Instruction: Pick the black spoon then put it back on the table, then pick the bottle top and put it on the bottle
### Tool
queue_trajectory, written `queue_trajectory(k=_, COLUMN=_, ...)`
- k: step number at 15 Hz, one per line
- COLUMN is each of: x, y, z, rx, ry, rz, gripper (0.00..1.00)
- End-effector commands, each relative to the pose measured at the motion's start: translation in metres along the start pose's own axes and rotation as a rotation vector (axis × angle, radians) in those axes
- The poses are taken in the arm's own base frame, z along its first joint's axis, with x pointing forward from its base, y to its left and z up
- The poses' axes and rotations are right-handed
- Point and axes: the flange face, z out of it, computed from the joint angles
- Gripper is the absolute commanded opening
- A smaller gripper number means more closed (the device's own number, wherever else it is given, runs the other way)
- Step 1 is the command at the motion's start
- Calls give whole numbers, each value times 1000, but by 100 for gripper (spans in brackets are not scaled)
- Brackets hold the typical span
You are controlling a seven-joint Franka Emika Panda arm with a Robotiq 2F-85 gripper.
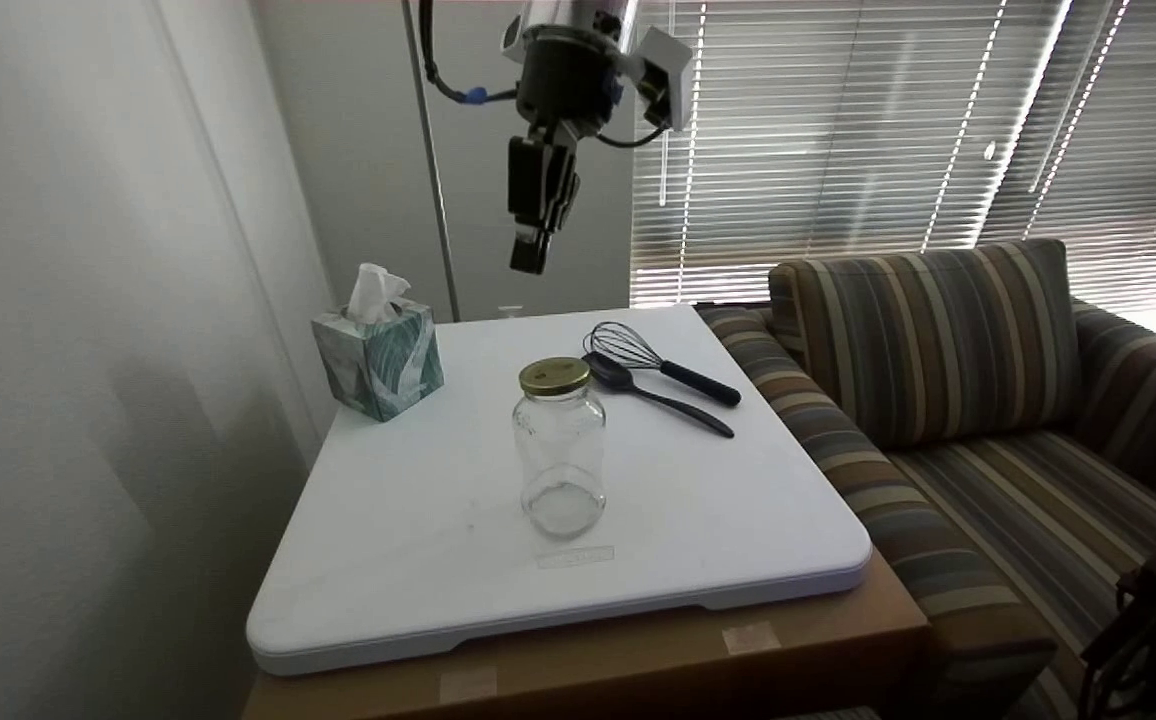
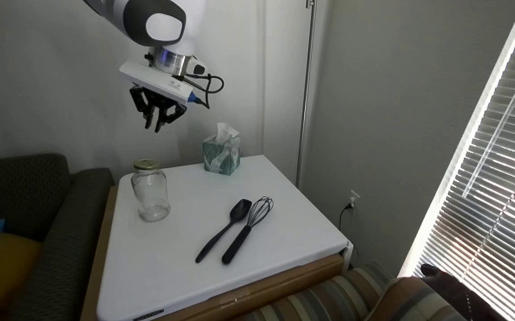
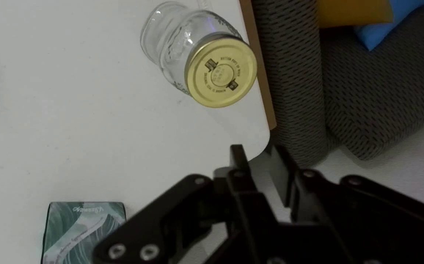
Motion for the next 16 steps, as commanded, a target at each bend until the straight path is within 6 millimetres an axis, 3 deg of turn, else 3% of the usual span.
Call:
queue_trajectory(k=1, x=-13, y=-21, z=-24, rx=-88, ry=19, rz=-63, gripper=56)
queue_trajectory(k=7, x=-17, y=-32, z=-53, rx=-216, ry=53, rz=-74, gripper=97)
queue_trajectory(k=8, x=-5, y=-30, z=-48, rx=-170, ry=41, rz=-83, gripper=78)
queue_trajectory(k=11, x=-8, y=-31, z=-52, rx=-186, ry=50, rz=-77, gripper=97)
queue_trajectory(k=16, x=-9, y=-30, z=-50, rx=-187, ry=49, rz=-76, gripper=97)
